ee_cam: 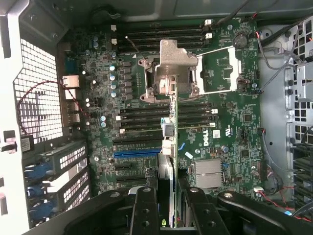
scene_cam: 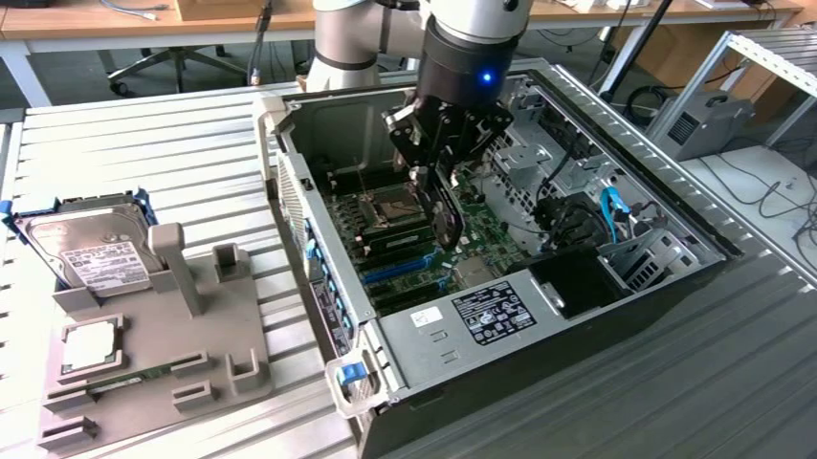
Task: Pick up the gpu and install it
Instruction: 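Pick up the gpu and move the gpu toward the slot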
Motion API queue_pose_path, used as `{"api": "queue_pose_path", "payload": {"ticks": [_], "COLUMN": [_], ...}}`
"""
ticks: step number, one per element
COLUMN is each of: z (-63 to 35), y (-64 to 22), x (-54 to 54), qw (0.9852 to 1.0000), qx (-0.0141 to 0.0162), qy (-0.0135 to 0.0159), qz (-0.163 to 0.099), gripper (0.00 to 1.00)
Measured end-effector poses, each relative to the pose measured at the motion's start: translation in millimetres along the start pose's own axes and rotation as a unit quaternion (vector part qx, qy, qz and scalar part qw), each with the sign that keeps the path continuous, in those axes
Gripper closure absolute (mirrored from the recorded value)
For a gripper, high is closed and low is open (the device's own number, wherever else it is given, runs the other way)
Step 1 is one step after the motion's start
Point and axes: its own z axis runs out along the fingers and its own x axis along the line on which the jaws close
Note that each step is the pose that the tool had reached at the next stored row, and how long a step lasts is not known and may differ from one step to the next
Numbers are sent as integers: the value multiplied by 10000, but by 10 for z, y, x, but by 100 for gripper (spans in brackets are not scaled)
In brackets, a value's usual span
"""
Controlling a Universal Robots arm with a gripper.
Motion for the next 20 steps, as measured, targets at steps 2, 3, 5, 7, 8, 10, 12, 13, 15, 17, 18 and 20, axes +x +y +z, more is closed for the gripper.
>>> {"api": "queue_pose_path", "payload": {"ticks": [2, 3, 5, 7, 8, 10, 12, 13, 15, 17, 18, 20], "z": [9, 13, 22, 30, 34, 43, 52, 57, 66, 75, 80, 88], "y": [1, 2, 3, 5, 6, 7, 9, 10, 12, 14, 14, 16], "x": [-7, -11, -19, -27, -31, -39, -47, -52, -61, -70, -73, -80], "qw": [10000, 10000, 10000, 10000, 10000, 10000, 10000, 10000, 10000, 10000, 10000, 10000], "qx": [0, 0, 0, 0, 0, 0, 0, 0, 0, 0, 0, 0], "qy": [0, 0, 0, 0, 0, 0, 0, 0, 0, 0, 0, 0], "qz": [0, 0, 0, 0, 0, 0, 0, 0, 0, 0, 0, 0], "gripper": [74, 74, 74, 74, 74, 74, 74, 74, 74, 74, 74, 74]}}
